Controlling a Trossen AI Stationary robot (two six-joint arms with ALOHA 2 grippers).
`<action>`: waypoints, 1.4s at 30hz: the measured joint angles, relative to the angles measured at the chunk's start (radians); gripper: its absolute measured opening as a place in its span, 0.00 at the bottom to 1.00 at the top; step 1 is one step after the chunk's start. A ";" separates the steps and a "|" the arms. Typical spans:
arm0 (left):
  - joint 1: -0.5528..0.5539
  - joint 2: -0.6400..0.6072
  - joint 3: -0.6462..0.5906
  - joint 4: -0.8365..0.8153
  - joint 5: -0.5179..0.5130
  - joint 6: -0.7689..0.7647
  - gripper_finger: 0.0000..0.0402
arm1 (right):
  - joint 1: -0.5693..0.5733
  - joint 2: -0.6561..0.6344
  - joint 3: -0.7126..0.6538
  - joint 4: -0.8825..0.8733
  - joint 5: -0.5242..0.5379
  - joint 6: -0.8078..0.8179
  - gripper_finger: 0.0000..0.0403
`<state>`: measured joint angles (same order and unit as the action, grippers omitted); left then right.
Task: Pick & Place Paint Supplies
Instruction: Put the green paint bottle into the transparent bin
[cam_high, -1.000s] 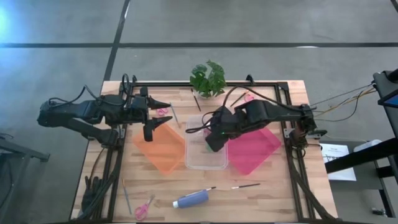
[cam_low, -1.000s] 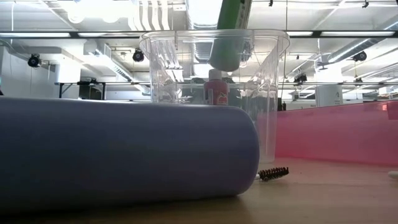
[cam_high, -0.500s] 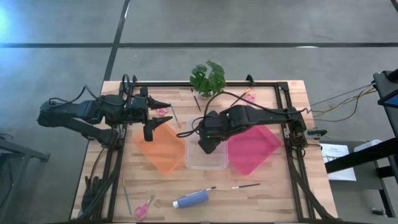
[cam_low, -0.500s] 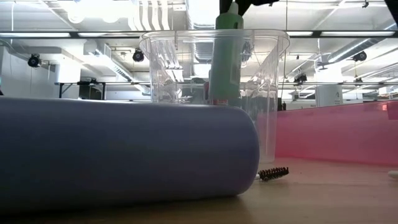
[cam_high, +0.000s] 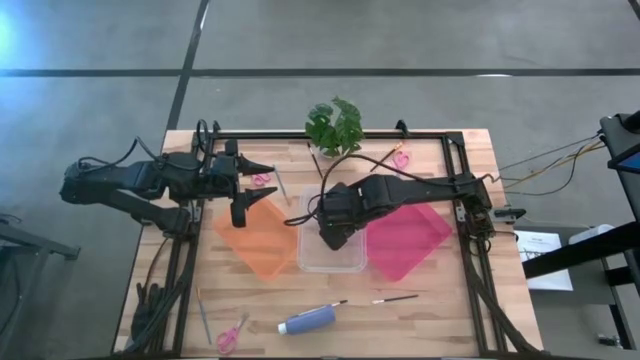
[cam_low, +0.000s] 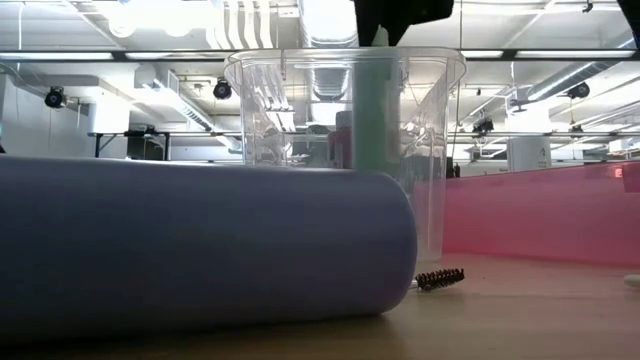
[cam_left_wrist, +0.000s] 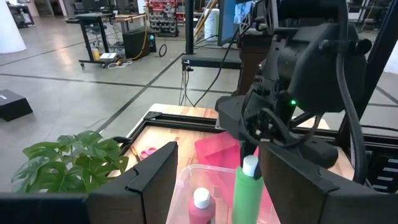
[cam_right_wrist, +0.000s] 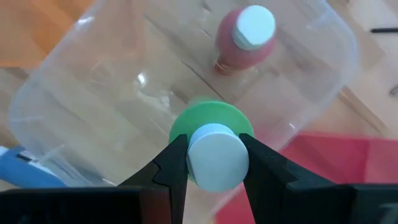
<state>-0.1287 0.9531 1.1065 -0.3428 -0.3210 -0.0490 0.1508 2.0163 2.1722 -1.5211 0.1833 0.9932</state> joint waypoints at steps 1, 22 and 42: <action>0.000 0.000 0.000 0.000 0.000 0.000 0.58 | -0.001 0.000 -0.005 0.019 0.000 -0.001 0.28; 0.000 0.000 0.000 0.000 0.000 0.000 0.58 | -0.035 -0.001 -0.137 0.147 -0.047 -0.051 0.28; 0.000 0.000 0.000 0.000 0.000 0.000 0.58 | -0.042 -0.001 -0.246 0.244 -0.090 -0.046 0.28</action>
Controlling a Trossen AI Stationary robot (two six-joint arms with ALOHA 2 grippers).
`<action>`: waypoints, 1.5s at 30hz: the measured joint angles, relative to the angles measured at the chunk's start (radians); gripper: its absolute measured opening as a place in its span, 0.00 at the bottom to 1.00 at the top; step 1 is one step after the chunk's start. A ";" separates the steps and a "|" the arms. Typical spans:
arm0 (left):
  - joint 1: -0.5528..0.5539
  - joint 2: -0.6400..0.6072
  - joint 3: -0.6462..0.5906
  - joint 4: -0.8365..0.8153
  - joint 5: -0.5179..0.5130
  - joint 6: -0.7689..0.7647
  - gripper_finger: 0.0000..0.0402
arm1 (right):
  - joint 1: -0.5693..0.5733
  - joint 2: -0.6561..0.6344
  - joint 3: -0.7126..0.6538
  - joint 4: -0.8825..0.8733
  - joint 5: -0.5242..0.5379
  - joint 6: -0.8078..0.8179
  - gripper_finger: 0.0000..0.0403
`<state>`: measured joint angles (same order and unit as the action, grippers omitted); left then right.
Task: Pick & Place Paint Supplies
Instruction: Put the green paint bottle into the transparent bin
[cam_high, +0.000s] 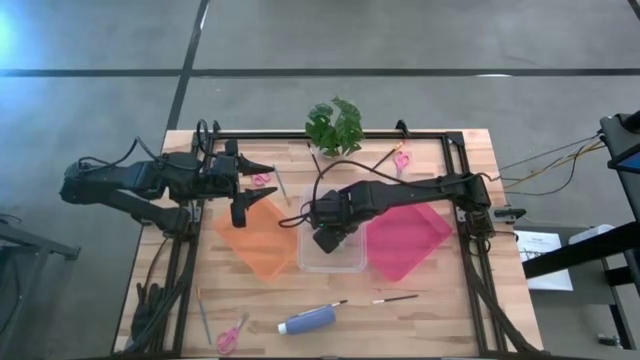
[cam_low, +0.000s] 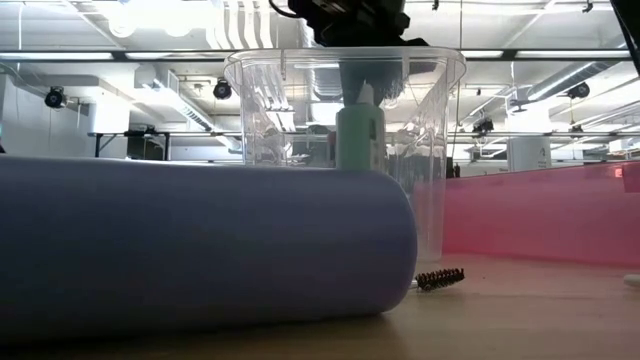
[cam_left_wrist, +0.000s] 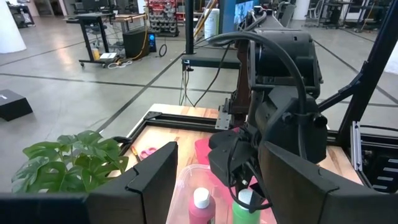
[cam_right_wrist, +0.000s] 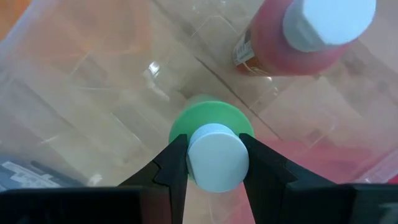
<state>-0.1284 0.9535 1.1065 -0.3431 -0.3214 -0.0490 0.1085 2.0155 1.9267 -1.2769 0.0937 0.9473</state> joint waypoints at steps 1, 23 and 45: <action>0.000 0.000 0.000 0.000 0.000 0.000 0.58 | 0.000 0.000 -0.003 -0.001 0.000 0.000 0.28; 0.000 0.000 0.000 -0.001 0.000 0.015 0.58 | -0.005 0.000 -0.003 0.016 0.011 0.036 0.28; 0.000 0.000 0.000 -0.021 0.000 0.018 0.58 | -0.006 0.000 0.019 0.027 0.011 0.045 0.57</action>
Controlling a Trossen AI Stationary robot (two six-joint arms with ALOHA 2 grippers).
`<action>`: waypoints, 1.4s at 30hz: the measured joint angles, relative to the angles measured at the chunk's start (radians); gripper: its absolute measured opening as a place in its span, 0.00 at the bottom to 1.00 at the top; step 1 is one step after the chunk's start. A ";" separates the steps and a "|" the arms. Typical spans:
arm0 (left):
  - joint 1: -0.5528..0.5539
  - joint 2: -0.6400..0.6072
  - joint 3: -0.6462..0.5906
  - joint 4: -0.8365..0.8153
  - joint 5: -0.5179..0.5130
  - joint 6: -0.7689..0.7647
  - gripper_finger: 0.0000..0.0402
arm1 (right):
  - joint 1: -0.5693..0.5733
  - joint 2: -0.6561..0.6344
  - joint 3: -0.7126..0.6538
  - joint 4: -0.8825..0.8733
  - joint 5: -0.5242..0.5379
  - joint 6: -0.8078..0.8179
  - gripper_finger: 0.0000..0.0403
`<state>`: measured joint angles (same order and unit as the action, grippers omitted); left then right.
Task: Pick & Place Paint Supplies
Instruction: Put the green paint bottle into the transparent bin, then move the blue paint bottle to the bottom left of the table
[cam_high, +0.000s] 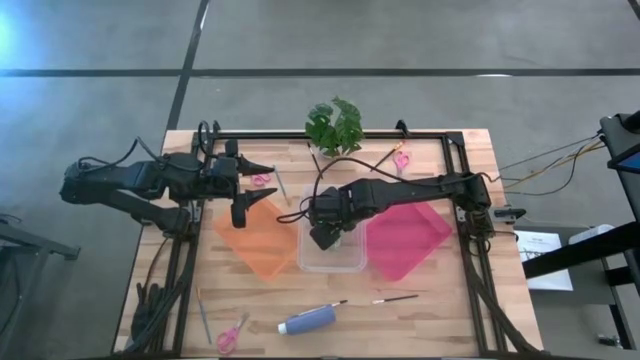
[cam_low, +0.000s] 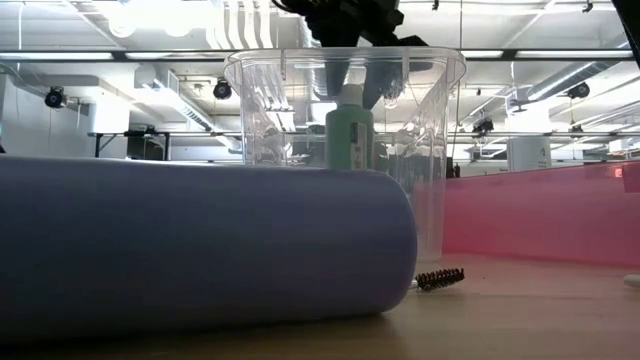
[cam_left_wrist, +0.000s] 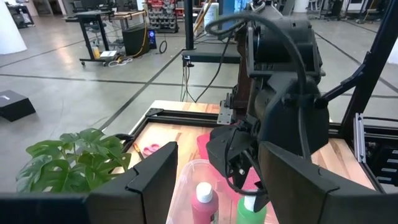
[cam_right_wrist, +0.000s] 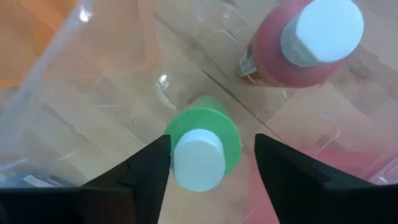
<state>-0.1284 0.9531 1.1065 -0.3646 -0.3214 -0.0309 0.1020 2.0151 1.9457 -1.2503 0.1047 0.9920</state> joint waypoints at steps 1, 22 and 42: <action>0.000 0.000 0.000 -0.001 0.000 0.000 0.58 | 0.000 0.000 0.004 0.000 0.001 0.000 0.58; -0.001 -0.001 0.000 -0.067 0.032 -0.040 0.58 | 0.004 -0.188 0.030 -0.024 0.207 0.069 0.60; -0.542 0.094 -0.001 -0.237 0.468 -0.513 0.58 | 0.114 -0.436 0.029 -0.024 0.260 -0.044 0.60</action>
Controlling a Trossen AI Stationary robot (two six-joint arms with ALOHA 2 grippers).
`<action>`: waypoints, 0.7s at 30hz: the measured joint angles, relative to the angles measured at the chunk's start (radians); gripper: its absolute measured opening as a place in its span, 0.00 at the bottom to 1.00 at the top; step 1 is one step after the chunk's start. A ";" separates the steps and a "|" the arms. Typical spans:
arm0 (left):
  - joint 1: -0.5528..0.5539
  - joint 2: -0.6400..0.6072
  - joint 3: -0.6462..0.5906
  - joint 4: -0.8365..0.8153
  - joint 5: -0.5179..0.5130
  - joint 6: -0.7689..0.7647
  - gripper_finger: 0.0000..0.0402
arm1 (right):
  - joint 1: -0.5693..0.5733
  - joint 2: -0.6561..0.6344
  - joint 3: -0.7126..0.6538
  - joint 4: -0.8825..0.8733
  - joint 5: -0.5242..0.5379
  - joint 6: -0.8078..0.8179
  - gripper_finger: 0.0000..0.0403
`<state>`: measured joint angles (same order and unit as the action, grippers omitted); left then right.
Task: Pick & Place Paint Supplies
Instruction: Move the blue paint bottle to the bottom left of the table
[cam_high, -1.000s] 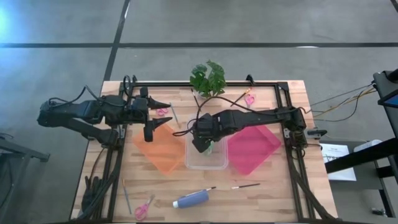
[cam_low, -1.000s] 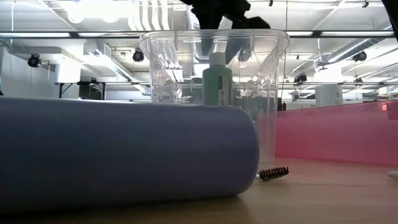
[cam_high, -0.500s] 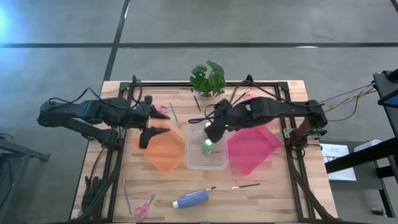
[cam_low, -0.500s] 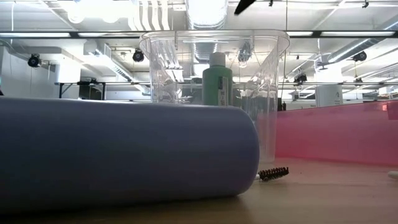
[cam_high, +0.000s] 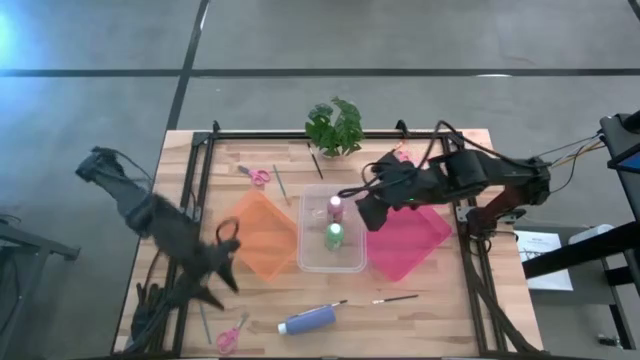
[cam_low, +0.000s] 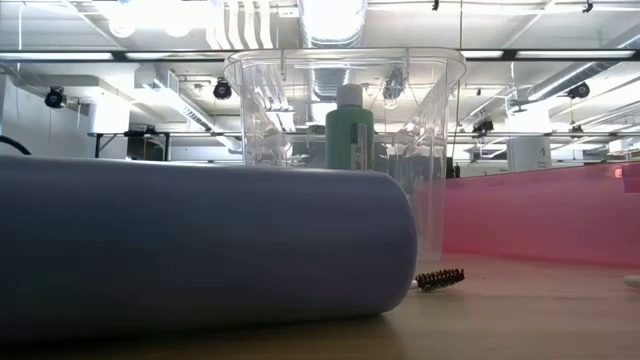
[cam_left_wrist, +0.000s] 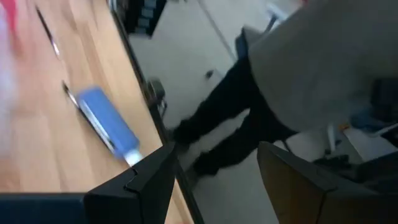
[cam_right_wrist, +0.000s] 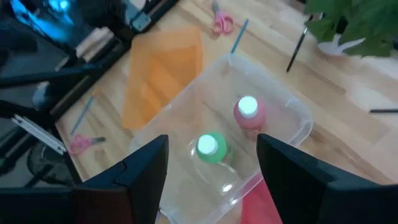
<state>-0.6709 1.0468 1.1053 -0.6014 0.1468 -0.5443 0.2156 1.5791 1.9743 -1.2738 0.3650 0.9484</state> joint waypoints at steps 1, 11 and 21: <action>-0.039 0.020 0.000 0.000 -0.042 -0.031 0.58 | 0.005 -0.007 0.000 -0.001 0.010 0.005 0.60; -0.157 0.267 0.015 0.050 -0.162 -0.097 0.58 | 0.044 -0.022 0.000 -0.002 0.026 0.027 0.60; -0.194 0.462 0.007 0.265 -0.367 -0.345 0.58 | 0.103 -0.061 -0.001 0.002 -0.042 -0.065 0.60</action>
<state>-0.8647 1.5085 1.1122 -0.3368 -0.2204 -0.8893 0.3184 1.5184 1.9732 -1.2718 0.3226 0.8839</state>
